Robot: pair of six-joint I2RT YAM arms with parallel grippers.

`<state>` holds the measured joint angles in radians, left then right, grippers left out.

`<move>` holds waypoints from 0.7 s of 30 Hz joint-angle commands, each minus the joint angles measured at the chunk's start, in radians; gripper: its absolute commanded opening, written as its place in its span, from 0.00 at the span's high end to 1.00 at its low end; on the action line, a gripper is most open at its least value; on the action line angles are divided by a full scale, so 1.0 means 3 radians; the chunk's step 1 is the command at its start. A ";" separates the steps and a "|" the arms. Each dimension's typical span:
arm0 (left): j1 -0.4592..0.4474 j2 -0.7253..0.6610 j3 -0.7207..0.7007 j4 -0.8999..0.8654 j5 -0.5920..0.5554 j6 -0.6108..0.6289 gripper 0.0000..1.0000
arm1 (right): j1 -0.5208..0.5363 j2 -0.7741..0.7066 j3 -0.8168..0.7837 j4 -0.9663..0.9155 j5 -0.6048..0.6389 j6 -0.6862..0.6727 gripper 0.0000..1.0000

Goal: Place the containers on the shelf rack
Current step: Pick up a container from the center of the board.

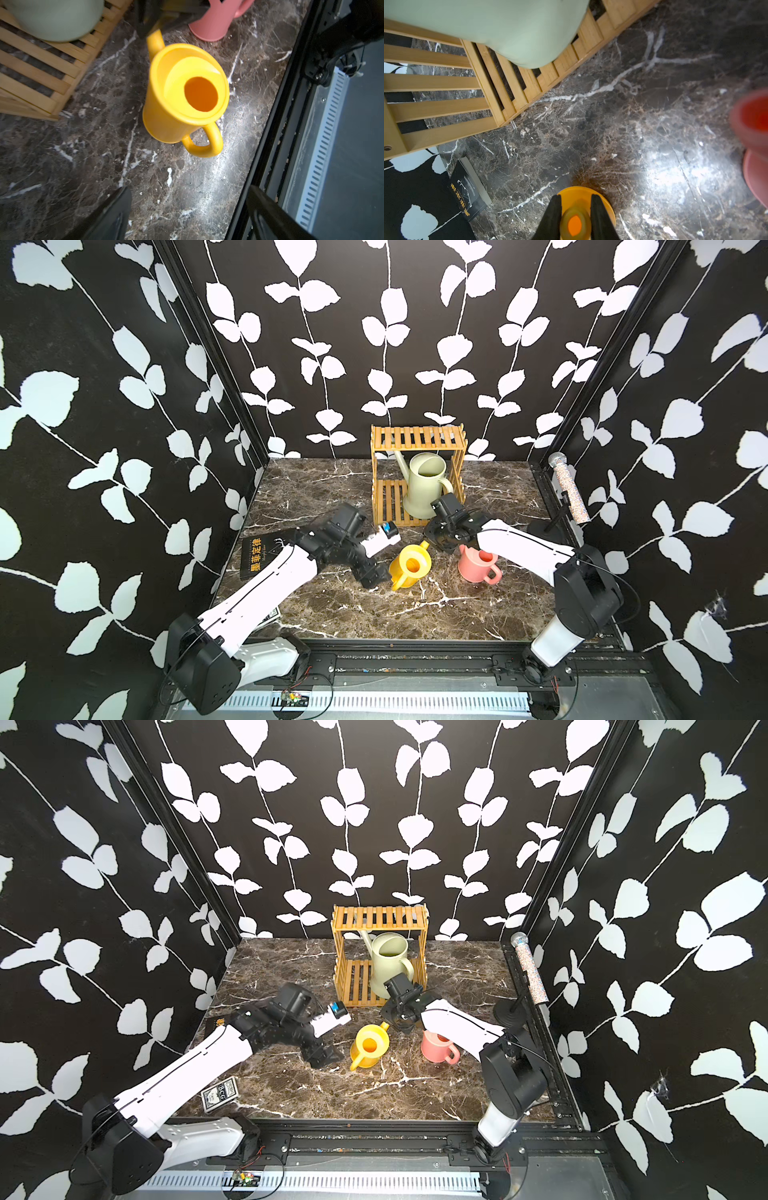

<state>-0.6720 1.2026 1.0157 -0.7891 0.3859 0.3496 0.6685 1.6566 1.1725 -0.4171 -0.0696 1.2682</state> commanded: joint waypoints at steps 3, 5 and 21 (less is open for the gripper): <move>-0.0076 -0.0079 -0.0229 0.0219 -0.0178 0.0021 0.10 | 0.0107 -0.0094 0.0011 0.0086 0.0293 0.0212 0.78; -0.0076 -0.0039 -0.0286 0.0298 -0.0207 0.0038 0.10 | 0.0113 -0.0072 0.0023 0.0078 0.0301 0.0218 0.73; -0.0244 0.0168 -0.0267 0.0502 -0.0498 0.0094 0.08 | 0.0085 -0.0446 0.0118 -0.0147 0.0488 -0.0182 0.56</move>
<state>-0.7448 1.2785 0.9375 -0.6453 0.2871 0.3550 0.6983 1.6009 1.1728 -0.4324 0.0219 1.2896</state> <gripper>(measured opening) 0.918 0.437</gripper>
